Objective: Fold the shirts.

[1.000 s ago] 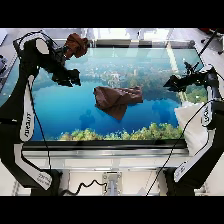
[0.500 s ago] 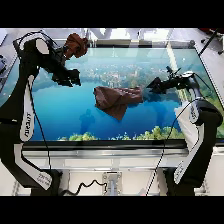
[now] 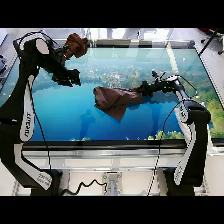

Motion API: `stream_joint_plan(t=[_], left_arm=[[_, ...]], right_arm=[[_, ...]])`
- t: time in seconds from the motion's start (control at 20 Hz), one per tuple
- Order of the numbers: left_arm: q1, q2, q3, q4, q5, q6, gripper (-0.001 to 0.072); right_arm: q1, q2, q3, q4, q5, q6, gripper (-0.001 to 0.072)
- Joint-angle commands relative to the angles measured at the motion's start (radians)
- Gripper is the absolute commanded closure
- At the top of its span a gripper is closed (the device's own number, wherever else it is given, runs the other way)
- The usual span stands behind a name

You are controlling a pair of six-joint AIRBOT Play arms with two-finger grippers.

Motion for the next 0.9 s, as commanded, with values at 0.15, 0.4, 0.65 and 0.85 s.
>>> stream_joint_plan(t=[0.15,0.4,0.65,0.85], left_arm=[[0.0,0.0,0.0,0.0,0.002,0.016,0.0209],[0.0,0.0,0.0,0.0,0.001,0.016,0.0209],[0.0,0.0,0.0,0.0,0.002,0.016,0.0208],[0.0,0.0,0.0,-0.005,-0.002,0.015,0.0209]], right_arm=[[-0.005,-0.006,0.003,0.112,0.01,-0.068,0.0674],[-0.095,0.109,0.003,0.066,-0.098,-0.072,0.0677],[-0.235,0.297,0.003,-0.281,-0.065,0.042,0.0677],[-0.324,0.434,0.002,-0.577,0.078,0.106,0.0677]])
